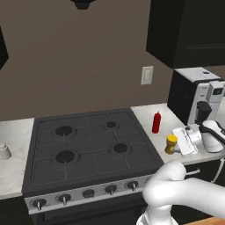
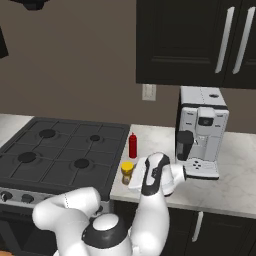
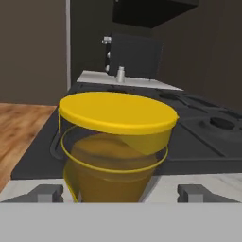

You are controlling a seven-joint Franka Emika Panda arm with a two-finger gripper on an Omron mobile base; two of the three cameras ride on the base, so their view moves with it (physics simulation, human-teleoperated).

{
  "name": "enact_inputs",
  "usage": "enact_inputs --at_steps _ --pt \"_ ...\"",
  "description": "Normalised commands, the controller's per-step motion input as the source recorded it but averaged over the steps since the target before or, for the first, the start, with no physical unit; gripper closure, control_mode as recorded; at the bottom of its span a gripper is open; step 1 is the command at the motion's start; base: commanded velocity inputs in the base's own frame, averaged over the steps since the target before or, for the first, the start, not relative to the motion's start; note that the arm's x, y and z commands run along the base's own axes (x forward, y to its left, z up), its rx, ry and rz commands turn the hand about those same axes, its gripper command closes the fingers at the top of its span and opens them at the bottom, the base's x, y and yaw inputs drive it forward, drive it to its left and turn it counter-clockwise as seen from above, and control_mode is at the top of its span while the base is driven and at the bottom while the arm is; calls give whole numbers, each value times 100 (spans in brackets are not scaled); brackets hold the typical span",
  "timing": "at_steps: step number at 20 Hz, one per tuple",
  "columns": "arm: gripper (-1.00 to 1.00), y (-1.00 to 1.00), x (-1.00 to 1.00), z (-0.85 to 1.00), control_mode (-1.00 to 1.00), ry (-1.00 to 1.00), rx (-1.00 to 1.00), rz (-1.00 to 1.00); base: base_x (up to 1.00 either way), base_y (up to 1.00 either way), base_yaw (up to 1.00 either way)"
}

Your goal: Collect the turmeric, ketchup, and shaker from the cabinet and place them next to the stove.

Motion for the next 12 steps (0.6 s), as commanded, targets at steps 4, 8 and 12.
enact_inputs --at_steps 4,8,12 --pt "-100 -14 0 1 -100 1 0 -1 0 0 0" --pt "-100 -29 0 8 -100 2 0 -2 0 0 0" --pt "-100 -43 0 12 -100 5 0 -5 0 0 0"
